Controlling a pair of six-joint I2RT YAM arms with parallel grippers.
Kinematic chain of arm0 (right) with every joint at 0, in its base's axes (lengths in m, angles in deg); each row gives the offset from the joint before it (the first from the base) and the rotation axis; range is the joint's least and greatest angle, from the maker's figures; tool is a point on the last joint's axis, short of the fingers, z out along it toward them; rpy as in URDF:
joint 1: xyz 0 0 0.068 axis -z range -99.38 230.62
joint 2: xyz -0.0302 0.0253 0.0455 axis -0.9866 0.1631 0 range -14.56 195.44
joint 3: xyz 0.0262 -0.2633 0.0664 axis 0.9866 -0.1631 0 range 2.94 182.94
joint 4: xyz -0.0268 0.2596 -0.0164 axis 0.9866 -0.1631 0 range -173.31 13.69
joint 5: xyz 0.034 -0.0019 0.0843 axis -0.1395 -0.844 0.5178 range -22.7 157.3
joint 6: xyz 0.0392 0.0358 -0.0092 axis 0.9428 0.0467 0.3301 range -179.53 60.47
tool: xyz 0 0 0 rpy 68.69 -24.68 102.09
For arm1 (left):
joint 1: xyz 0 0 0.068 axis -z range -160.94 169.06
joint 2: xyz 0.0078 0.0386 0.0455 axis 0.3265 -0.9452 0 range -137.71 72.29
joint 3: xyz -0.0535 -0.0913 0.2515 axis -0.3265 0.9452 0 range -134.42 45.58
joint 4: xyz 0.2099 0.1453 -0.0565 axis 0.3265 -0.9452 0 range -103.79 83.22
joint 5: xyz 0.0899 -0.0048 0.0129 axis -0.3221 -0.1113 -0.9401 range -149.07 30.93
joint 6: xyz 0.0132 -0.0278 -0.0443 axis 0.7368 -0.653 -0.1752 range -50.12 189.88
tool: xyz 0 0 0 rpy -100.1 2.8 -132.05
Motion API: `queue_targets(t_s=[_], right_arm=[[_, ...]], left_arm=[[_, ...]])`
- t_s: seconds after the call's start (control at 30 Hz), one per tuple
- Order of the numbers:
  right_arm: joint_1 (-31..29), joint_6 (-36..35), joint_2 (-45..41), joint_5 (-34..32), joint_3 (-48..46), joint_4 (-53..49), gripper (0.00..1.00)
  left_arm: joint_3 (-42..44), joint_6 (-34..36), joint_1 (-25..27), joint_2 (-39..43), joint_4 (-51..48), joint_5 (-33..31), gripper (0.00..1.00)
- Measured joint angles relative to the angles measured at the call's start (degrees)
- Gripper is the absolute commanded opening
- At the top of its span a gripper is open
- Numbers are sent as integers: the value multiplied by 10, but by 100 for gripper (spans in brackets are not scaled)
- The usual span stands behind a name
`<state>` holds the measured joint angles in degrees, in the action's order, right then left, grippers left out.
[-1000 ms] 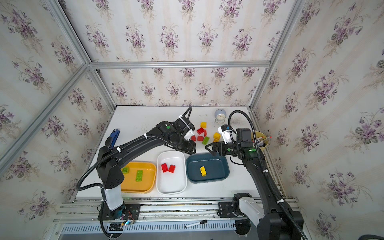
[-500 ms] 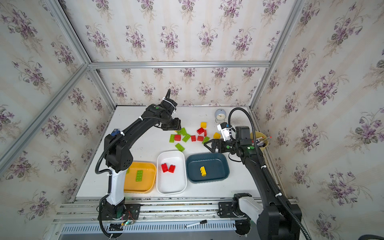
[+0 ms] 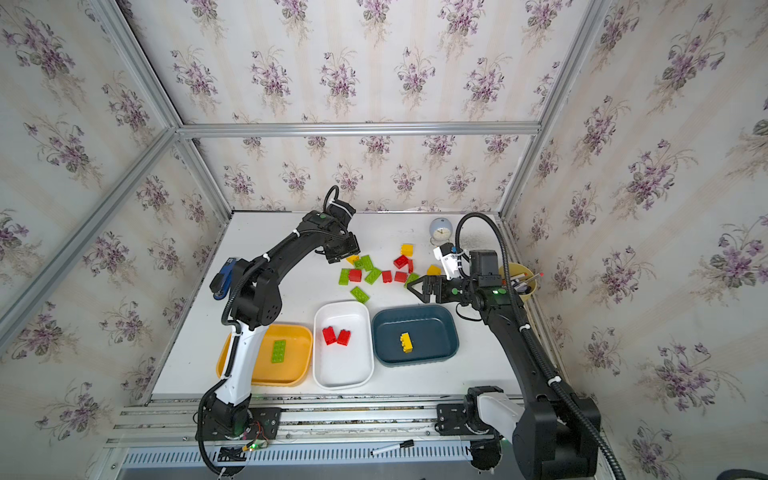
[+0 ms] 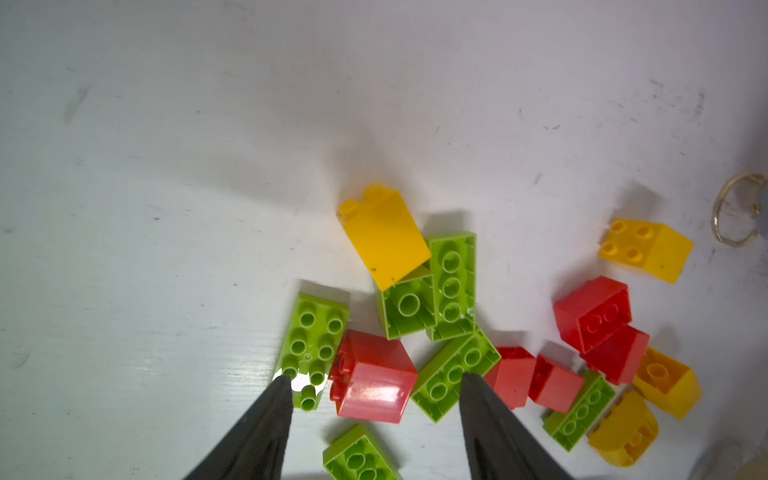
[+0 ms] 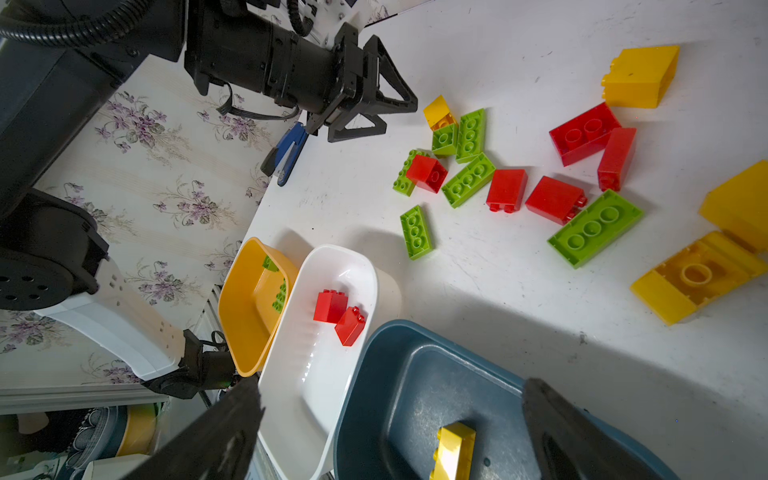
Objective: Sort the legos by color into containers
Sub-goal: 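Move the left gripper back over the brick pile, then lower the left gripper onto a yellow 2x2 brick and grasp it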
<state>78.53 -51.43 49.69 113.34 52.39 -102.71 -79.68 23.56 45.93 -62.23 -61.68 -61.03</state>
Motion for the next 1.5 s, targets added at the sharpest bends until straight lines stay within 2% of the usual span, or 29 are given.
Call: queue_targets(t_s=[0.27,0.6,0.93,1.1,1.43,1.5], right_arm=[[0,0,13,4,0,3,100],[0,-5,28,9,7,7,100],[0,-5,35,15,11,10,100],[0,-4,38,16,12,11,100],[0,-4,50,17,19,19,100],[0,-2,52,17,19,19,100]], left_arm=[[-85,-45,0,-65,0,-27,68],[-141,-54,-2,-114,1,-34,68],[-150,-54,-11,-142,0,-21,65],[-150,-55,-14,-151,0,-10,56],[-150,-48,-18,-153,-16,-14,56],[-150,-38,-19,-153,-23,-16,51]])
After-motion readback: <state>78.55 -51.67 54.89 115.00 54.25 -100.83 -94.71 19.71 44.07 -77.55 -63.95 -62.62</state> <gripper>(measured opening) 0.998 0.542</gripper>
